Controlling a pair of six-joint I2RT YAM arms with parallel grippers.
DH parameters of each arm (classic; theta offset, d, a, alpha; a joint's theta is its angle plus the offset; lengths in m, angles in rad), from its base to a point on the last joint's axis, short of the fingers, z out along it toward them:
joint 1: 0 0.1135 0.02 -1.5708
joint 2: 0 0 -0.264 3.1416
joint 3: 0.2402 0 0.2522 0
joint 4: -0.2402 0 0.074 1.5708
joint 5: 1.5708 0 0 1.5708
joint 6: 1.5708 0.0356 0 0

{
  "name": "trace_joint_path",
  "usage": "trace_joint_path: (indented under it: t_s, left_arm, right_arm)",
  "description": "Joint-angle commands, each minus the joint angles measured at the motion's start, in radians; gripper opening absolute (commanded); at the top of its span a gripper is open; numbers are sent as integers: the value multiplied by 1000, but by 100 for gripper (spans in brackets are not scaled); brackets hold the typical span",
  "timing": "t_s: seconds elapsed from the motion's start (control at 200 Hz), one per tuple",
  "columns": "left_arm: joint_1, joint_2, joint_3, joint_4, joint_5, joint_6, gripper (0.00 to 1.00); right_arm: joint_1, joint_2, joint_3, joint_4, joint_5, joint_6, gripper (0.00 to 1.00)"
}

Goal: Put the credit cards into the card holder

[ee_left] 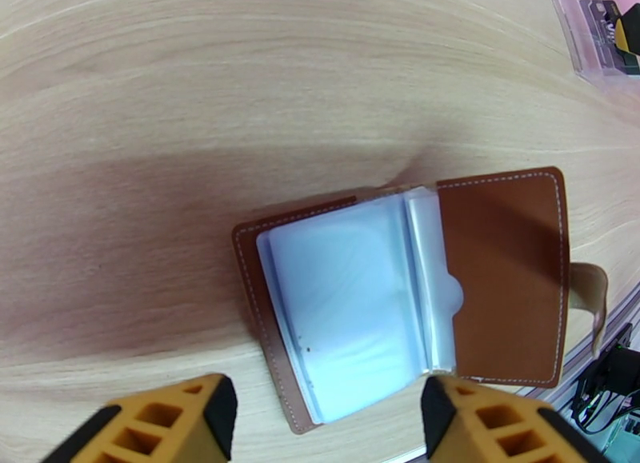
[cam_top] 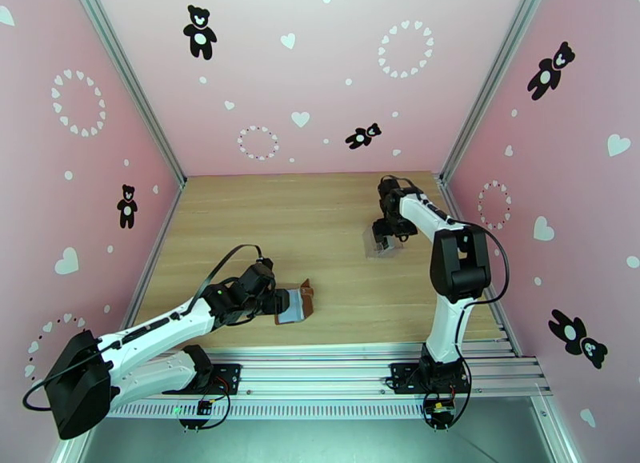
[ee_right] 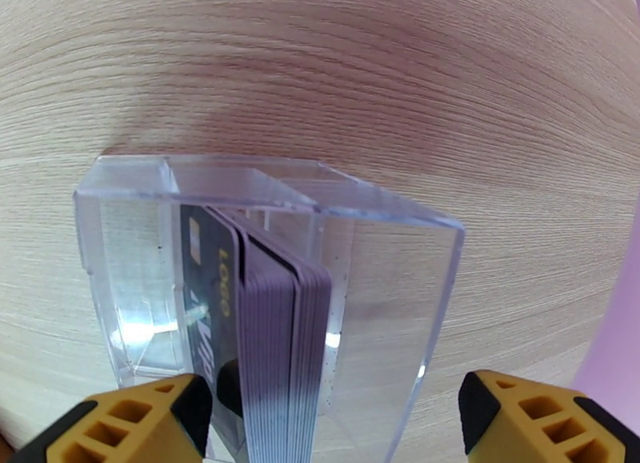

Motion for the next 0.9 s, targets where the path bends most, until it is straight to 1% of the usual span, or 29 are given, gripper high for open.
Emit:
trace_joint_path:
  t_s: [0.0,0.37,0.45,0.576,0.716,0.896]
  left_arm:
    - [4,5,-1,8,11,6,66]
    - [4,0,9,7,17,7,66]
    - [4,4,8,7,16,6,66]
    - [4,1,5,4,15,5,66]
    - [4,0,5,4,14,6,66]
    - [4,8,2,9,11,6,66]
  right_arm:
    - [-2,20,34,-35,19,-3,86]
    - [-33,-28,35,-28,32,36,79]
    - [-34,-38,34,-25,29,35,75]
    - [-34,-38,34,-28,16,33,67]
    - [-34,-42,35,-32,25,33,61]
    - [-34,-50,37,-39,48,35,59]
